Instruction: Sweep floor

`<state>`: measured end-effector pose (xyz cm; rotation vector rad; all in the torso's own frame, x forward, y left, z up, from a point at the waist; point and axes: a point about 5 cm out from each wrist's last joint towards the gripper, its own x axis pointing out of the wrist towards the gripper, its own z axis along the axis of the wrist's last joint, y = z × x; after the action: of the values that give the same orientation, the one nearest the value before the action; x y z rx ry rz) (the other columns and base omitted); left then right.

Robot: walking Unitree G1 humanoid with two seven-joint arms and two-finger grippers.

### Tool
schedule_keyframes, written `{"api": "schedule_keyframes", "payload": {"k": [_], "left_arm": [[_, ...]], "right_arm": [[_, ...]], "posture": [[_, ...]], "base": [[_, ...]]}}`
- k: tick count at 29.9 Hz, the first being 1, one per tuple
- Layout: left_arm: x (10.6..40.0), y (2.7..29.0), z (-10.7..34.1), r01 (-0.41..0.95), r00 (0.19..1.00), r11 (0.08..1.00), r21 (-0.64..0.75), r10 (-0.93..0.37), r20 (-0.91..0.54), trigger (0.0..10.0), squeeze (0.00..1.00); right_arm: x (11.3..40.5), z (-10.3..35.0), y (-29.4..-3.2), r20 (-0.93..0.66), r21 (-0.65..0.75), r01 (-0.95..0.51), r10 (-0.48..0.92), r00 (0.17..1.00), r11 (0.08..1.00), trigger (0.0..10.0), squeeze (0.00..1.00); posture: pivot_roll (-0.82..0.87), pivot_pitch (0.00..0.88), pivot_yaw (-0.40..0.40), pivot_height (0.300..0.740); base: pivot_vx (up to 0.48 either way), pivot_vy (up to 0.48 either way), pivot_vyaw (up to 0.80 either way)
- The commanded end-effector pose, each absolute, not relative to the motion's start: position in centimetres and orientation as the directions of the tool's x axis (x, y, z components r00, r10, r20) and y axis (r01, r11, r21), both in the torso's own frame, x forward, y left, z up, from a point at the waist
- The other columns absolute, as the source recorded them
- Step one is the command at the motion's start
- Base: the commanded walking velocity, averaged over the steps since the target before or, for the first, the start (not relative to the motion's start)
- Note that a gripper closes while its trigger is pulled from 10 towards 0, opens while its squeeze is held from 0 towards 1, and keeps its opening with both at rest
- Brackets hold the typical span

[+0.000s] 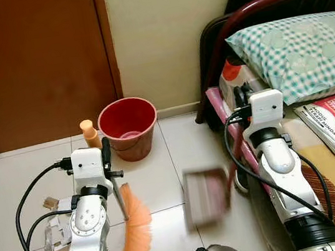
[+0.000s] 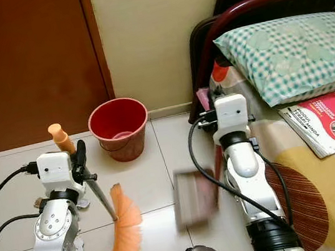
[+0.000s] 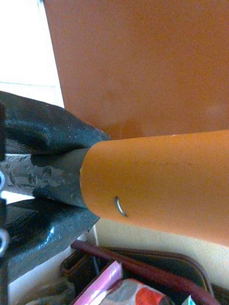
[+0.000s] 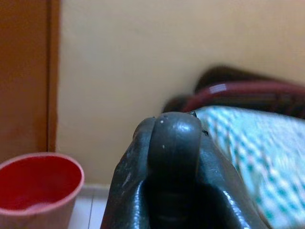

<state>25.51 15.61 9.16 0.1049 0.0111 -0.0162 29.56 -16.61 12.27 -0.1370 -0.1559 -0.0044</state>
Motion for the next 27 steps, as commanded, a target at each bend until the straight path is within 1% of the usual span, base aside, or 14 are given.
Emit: {"api": "schedule_keyframes", "payload": {"k": [1, 2, 6, 8, 9, 11, 12, 15, 17, 19, 22, 24, 25, 27], "left_arm": [[25.0, 15.7, 8.4, 0.017, 0.999, 0.99, 0.139, -0.01, -0.052, 10.0, 0.0], [24.8, 15.6, 8.2, 0.007, 0.998, 0.991, 0.132, 0.002, -0.07, 10.0, 0.0], [24.6, 15.4, 8.8, 0.0, 0.998, 0.994, 0.113, 0.007, -0.057, 10.0, 0.0], [24.4, 15.3, 8.7, 0.025, 0.999, 0.989, 0.149, -0.018, -0.048, 10.0, 0.0], [24.4, 15.3, 8.7, 0.025, 0.999, 0.989, 0.149, -0.018, -0.048, 10.0, 0.0], [24.3, 15.0, 9.0, 0.059, 0.998, 0.98, 0.192, -0.055, -0.028, 10.0, 0.0], [24.4, 14.7, 9.6, 0.094, 0.995, 0.973, 0.21, -0.095, -0.007, 10.0, 0.0], [24.5, 14.4, 9.9, 0.131, 0.991, 0.962, 0.239, -0.135, 0.001, 10.0, 0.0], [24.8, 13.7, 10.2, 0.202, 0.978, 0.942, 0.269, -0.209, -0.002, 10.0, 0.0], [24.9, 13.5, 10.1, 0.224, 0.973, 0.932, 0.286, -0.232, -0.006, 10.0, 0.0], [24.9, 13.3, 9.8, 0.248, 0.967, 0.919, 0.305, -0.255, -0.016, 10.0, 0.0], [25.0, 13.3, 9.4, 0.263, 0.964, 0.918, 0.296, -0.265, -0.033, 10.0, 0.0], [25.0, 13.3, 9.4, 0.266, 0.963, 0.918, 0.295, -0.268, -0.037, 10.0, 0.0], [25.0, 13.1, 9.2, 0.286, 0.957, 0.912, 0.295, -0.285, -0.048, 10.0, 0.0]], "right_arm": [[29.4, 12.1, -17.3, 0.159, -0.124, 0.043, -0.023, 0.987, 0.991, 10.0, 0.0], [29.1, 11.0, -17.6, 0.114, -0.11, 0.049, -0.037, 0.993, 0.993, 10.0, 0.0], [28.4, 9.4, -18.0, 0.041, -0.063, 0.062, -0.06, 0.997, 0.996, 10.0, 0.0], [28.3, 8.8, -18.1, 0.006, -0.022, 0.067, -0.067, 0.998, 0.998, 10.0, 0.0], [28.3, 8.8, -18.1, 0.006, -0.022, 0.067, -0.067, 0.998, 0.998, 10.0, 0.0], [28.6, 8.9, -18.1, 0.006, -0.019, 0.066, -0.066, 0.998, 0.998, 10.0, 0.0], [29.1, 9.3, -17.9, 0.025, -0.013, 0.057, -0.056, 0.998, 0.998, 10.0, 0.0], [29.4, 9.6, -17.7, 0.037, -0.009, 0.055, -0.054, 0.998, 0.998, 10.0, 0.0], [29.8, 9.8, -17.8, 0.04, 0.018, 0.07, -0.071, 0.997, 0.997, 10.0, 0.0], [29.8, 9.7, -17.9, 0.035, 0.026, 0.081, -0.082, 0.996, 0.996, 10.0, 0.0], [29.5, 9.3, -18.3, 0.019, 0.039, 0.107, -0.108, 0.994, 0.993, 10.0, 0.0], [28.9, 8.7, -18.6, 0.01, 0.056, 0.139, -0.14, 0.99, 0.989, 10.0, 0.0], [28.7, 8.6, -18.7, 0.009, 0.059, 0.146, -0.146, 0.989, 0.988, 10.0, 0.0], [28.3, 8.4, -18.9, 0.006, 0.059, 0.164, -0.165, 0.986, 0.985, 10.0, 0.0]], "posture": [[0.07, 0.05, -0.07, 0.74], [0.06, 0.045, -0.07, 0.74], [0.06, 0.039, -0.064, 0.74], [0.06, 0.047, -0.058, 0.74], [0.06, 0.047, -0.058, 0.74], [0.06, 0.057, -0.049, 0.74], [0.06, 0.072, -0.043, 0.74], [0.06, 0.065, -0.04, 0.74], [0.06, 0.057, -0.039, 0.74], [0.06, 0.053, -0.037, 0.74], [0.06, 0.051, -0.03, 0.74], [0.04, 0.041, 0.006, 0.74], [0.04, 0.041, 0.006, 0.74], [0.03, 0.041, 0.033, 0.74]], "base": [[0.0, 0.0, 0.0], [0.0, 0.0, 0.0], [0.0, 0.0, 0.0], [0.0, 0.0, 0.0], [0.0, 0.0, 0.0], [0.0, 0.0, 0.78], [0.0, 0.0, 0.78], [0.0, 0.0, 0.78], [0.0, 0.0, 0.67], [0.0, 0.0, 0.52], [0.0, 0.0, 0.0], [0.0, 0.0, 0.0], [0.0, 0.0, 0.0], [0.0, 0.0, 0.0]]}}
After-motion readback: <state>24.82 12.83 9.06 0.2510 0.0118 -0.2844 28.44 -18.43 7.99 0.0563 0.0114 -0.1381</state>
